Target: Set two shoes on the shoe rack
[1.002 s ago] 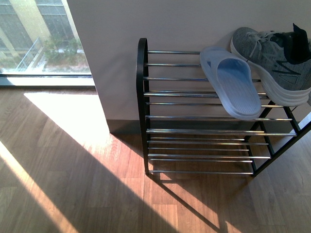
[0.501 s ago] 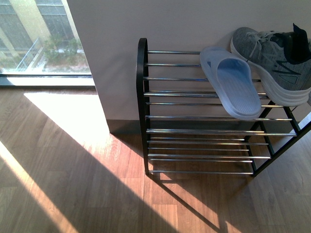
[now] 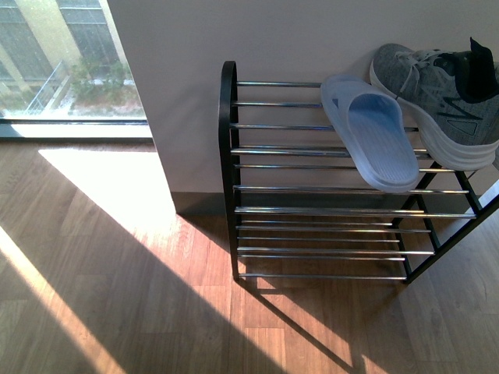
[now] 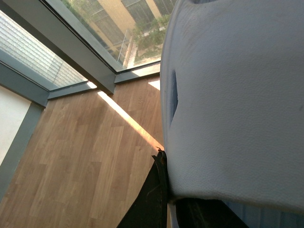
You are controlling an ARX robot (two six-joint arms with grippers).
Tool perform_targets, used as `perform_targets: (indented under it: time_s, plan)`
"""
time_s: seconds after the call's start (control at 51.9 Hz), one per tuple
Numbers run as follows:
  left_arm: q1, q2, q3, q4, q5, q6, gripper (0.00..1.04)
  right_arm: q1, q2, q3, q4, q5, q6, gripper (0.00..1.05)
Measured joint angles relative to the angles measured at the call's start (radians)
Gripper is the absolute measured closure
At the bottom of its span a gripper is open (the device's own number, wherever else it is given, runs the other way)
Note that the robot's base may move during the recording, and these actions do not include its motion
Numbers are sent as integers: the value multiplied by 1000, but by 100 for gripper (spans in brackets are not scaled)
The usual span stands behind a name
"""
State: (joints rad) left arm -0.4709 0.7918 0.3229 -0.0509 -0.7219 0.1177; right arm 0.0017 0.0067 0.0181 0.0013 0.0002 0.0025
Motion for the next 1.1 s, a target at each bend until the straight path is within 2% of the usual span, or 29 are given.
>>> perform_targets:
  time_s: [0.135, 0.366, 0.752, 0.79, 0.945, 1.099]
  plan:
    - [0, 0, 0, 0, 0, 0, 103, 0, -1, 0, 0, -2, 0, 47]
    - [1, 0, 0, 0, -3, 0, 103, 0, -1, 0, 0, -3, 0, 8]
    - [0, 3, 0, 0, 2, 0, 103, 0, -2, 0, -2, 4, 0, 9]
    - [-1, 16, 8, -16, -13, -71, 103, 0, -2, 0, -2, 4, 0, 9]
    - [109, 191, 55, 63, 123, -427, 103, 0, -2, 0, -2, 3, 0, 9]
    - [210, 461, 160, 227, 345, -605, 103, 0, -2, 0, -2, 2, 0, 9]
